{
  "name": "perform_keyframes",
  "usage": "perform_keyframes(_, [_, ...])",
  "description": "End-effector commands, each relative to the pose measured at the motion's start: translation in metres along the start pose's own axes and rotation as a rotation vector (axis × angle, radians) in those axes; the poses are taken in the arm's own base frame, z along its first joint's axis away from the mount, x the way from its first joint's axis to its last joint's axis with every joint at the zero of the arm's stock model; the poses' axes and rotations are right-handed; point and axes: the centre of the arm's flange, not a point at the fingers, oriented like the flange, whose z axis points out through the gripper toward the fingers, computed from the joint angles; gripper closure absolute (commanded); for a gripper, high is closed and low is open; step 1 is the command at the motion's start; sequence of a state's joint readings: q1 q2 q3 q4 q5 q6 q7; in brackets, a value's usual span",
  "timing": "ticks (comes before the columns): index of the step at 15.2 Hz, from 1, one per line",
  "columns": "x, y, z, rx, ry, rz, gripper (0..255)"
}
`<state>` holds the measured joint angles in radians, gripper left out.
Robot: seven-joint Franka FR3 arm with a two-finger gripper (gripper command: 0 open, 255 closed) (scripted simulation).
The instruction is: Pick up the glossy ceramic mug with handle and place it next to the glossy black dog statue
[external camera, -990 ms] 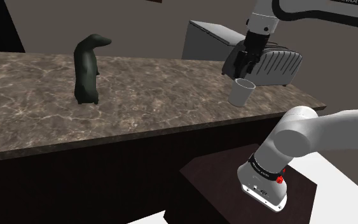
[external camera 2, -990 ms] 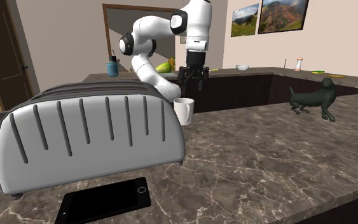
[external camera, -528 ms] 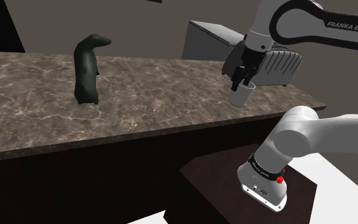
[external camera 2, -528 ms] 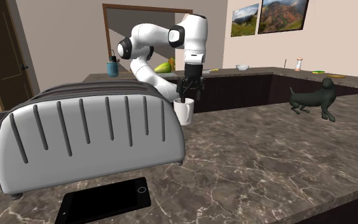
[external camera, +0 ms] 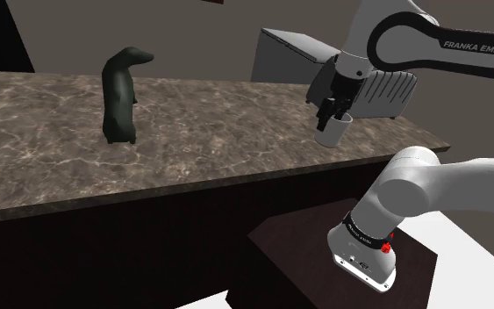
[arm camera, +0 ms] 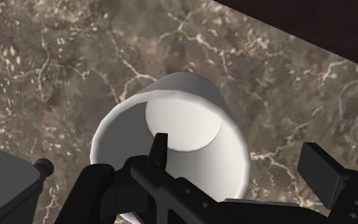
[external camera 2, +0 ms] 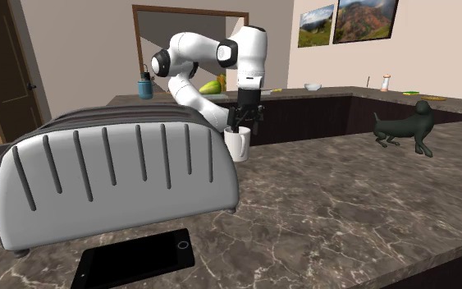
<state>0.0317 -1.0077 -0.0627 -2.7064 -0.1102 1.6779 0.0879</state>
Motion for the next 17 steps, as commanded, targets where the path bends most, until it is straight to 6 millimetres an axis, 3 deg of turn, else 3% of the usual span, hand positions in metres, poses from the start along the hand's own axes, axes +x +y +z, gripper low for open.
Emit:
perform_keyframes(1, [0.000, 0.000, 0.000, 0.000, 0.000, 0.000, 0])
perform_keyframes(2, [0.000, 0.000, 0.000, 0.000, 0.000, 0.000, 0])
perform_keyframes(3, [0.000, 0.000, 0.000, 0.000, 0.000, 0.000, 255])
perform_keyframes(12, [0.000, 0.000, 0.000, 0.000, 0.000, 0.000, 255])
perform_keyframes(17, [0.000, 0.002, -0.026, 0.000, 0.000, 0.000, 255])
